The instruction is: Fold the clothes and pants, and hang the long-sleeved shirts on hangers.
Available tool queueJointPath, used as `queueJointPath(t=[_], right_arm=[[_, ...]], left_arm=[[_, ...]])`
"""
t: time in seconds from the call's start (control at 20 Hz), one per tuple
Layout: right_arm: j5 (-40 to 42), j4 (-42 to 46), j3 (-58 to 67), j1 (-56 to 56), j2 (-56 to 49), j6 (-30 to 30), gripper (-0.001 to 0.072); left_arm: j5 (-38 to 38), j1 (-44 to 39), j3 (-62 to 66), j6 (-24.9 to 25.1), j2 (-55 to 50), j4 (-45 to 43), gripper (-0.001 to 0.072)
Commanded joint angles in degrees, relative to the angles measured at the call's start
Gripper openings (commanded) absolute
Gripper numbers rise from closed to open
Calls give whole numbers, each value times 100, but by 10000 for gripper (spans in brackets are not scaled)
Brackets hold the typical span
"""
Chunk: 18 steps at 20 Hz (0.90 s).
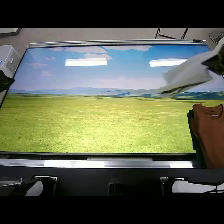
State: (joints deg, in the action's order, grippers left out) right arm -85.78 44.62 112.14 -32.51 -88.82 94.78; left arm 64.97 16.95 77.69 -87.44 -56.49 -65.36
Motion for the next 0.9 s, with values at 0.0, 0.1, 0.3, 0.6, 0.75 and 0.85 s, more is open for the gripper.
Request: queueJointPath(t=[0.0,0.1,0.3,0.6,0.75,0.85], right_arm=[[-149,136,208,-1163,13,474,50],[-387,131,208,-1657,26,627,50],[-1088,142,212,-2409,278,791,50],[-2015,826,212,-3167,765,1084,50],[-2024,1923,-35,-3167,874,1093,51],[-2020,2452,-723,-3167,1108,973,51]], left_arm=[[-2,-2,-2,4,-2,-2,22],[-2,-2,-2,4,-2,-2,22],[-2,-2,-2,4,-2,-2,22],[-2,-2,-2,9,-2,-2,22],[2,-2,-2,188,0,-2,22],[4,-2,-2,221,0,-2,22]])
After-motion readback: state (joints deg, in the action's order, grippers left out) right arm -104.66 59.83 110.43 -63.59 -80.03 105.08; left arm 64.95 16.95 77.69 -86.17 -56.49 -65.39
